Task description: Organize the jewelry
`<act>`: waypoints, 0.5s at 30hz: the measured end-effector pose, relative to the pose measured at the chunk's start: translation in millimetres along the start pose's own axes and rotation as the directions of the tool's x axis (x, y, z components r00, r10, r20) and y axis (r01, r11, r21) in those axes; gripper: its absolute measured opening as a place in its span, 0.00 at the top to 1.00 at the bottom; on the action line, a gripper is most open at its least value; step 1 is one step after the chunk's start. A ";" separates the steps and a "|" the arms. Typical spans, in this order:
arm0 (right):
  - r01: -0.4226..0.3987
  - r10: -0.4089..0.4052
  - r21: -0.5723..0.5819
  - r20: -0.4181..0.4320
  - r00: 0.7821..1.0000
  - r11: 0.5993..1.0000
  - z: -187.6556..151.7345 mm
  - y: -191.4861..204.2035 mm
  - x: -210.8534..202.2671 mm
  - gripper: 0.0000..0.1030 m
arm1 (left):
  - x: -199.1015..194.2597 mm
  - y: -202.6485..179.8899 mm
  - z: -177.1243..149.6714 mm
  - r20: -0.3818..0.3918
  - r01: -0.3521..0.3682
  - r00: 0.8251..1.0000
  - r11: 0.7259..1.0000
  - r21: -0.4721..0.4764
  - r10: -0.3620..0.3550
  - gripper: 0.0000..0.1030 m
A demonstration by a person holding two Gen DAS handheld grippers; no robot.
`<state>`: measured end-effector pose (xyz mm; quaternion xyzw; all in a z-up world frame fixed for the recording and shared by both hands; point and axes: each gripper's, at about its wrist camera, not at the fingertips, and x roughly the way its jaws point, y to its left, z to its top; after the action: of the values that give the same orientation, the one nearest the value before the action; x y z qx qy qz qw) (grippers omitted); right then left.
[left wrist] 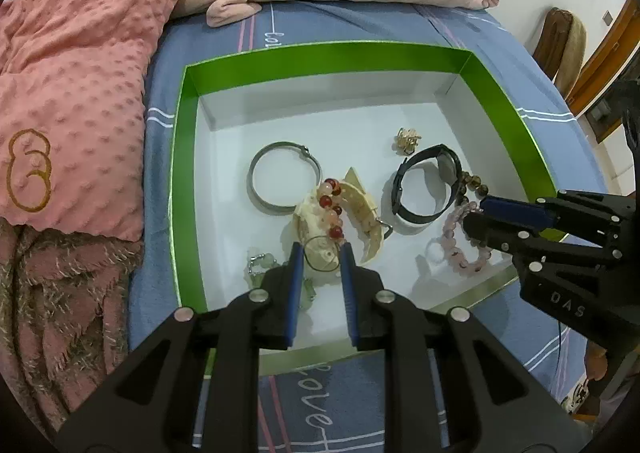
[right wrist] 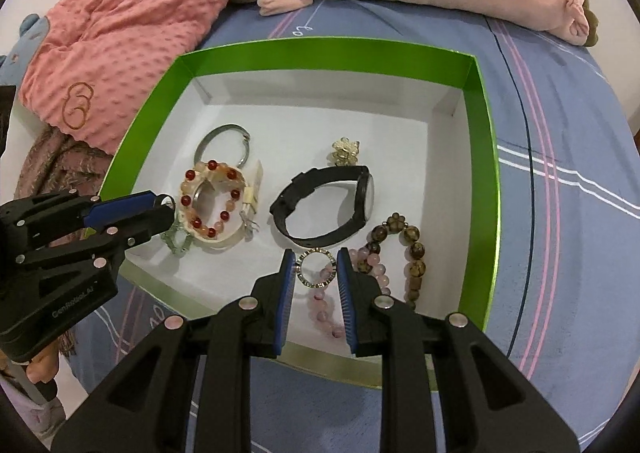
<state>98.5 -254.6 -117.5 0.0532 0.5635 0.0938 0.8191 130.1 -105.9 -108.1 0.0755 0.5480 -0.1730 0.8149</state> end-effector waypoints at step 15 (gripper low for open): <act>0.092 -0.098 0.048 0.135 0.986 0.995 5.8 -0.4 -53.0 0.14 | -36.1 -4.0 0.5 0.083 -0.083 0.993 0.996 -0.026 0.085 0.23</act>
<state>85.6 -266.2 -67.0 0.0495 0.5094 0.0390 0.8582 116.8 -102.6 -74.5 0.0820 0.5117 -0.1353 0.8445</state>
